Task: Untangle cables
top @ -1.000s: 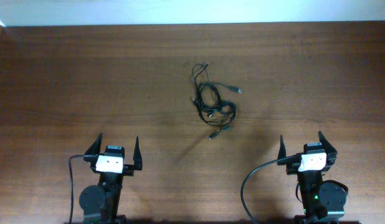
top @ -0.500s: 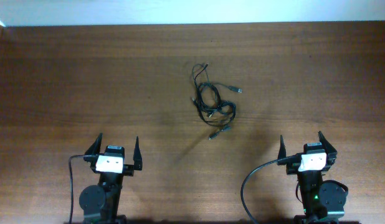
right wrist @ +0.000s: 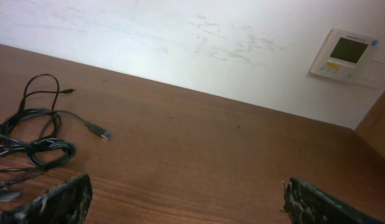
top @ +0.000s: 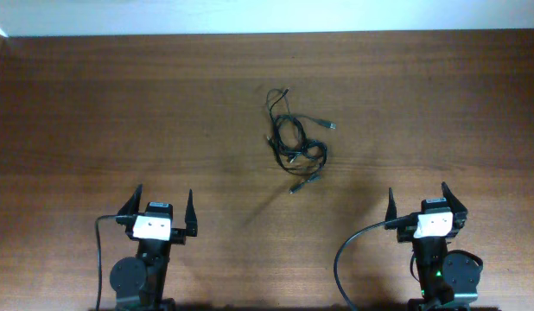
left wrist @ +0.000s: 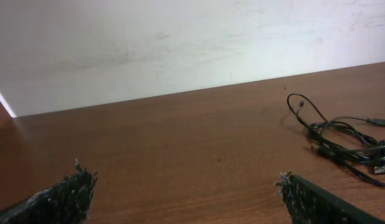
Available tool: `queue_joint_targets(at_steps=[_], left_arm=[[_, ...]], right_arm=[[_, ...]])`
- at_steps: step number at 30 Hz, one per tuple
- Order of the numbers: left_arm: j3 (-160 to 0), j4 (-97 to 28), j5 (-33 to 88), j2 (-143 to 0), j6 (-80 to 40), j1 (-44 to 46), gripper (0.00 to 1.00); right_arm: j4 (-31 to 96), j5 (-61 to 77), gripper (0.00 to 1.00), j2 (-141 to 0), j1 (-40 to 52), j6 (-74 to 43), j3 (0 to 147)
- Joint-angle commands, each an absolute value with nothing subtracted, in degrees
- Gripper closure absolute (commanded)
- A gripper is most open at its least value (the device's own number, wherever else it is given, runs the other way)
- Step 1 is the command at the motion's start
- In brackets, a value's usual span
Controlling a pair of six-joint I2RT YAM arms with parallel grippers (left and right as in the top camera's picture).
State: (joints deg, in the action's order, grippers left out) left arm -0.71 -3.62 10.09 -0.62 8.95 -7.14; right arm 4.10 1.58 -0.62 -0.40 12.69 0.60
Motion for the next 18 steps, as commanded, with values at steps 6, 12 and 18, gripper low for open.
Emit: queue_joint_targets(at_steps=[6, 12, 18], left_arm=[[-3.14, -6.66, 12.91, -0.40, 9.04, -6.90, 0.01], [-9.89, -10.61, 13.32, -4.43, 9.13, -6.90, 0.01], [-18.33, -11.57, 16.69, -17.17, 10.17, -6.90, 0.01]], right_arm=[[4.34, 2.55, 0.01, -0.21, -0.73, 13.08, 0.34], [4.34, 2.55, 0.01, -0.21, -0.73, 13.08, 0.34], [4.34, 2.57, 0.01, -0.21, -0.73, 13.08, 0.34]])
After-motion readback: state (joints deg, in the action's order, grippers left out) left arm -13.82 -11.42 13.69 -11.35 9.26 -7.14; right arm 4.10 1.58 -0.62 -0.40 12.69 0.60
